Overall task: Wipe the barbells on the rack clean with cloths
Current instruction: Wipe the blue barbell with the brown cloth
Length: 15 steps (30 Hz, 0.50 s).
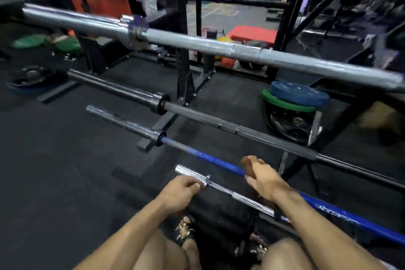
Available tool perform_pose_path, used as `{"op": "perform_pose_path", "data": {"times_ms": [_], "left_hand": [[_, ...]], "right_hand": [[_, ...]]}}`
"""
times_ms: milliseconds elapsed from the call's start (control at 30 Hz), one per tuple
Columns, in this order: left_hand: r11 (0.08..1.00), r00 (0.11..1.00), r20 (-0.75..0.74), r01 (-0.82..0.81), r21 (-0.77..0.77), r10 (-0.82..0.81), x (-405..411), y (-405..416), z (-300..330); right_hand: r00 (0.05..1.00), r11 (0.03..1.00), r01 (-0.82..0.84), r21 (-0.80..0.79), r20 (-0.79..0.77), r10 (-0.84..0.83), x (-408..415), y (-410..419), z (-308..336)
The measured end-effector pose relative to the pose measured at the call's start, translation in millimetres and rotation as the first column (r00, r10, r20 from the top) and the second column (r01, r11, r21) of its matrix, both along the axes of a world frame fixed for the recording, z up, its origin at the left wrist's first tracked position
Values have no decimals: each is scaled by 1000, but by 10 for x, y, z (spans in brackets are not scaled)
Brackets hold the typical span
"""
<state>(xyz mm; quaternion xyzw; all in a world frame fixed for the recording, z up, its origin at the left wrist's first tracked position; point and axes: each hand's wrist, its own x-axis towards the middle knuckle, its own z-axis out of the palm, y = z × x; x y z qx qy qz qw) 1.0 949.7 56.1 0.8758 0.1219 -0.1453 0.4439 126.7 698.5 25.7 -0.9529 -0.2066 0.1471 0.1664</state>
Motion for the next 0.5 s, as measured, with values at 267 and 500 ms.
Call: {"op": "perform_pose_path", "data": {"times_ms": [267,500], "left_hand": [[996,998,41,-52,-72,55,-43,31,62],[993,998,-42,41,-113,-46,152,8,-281]], "right_hand": [[959,968,250,-1,-139,-248,-260,-297,60],[937,952,302,-50,-171,-306,-387,-339,106]]}}
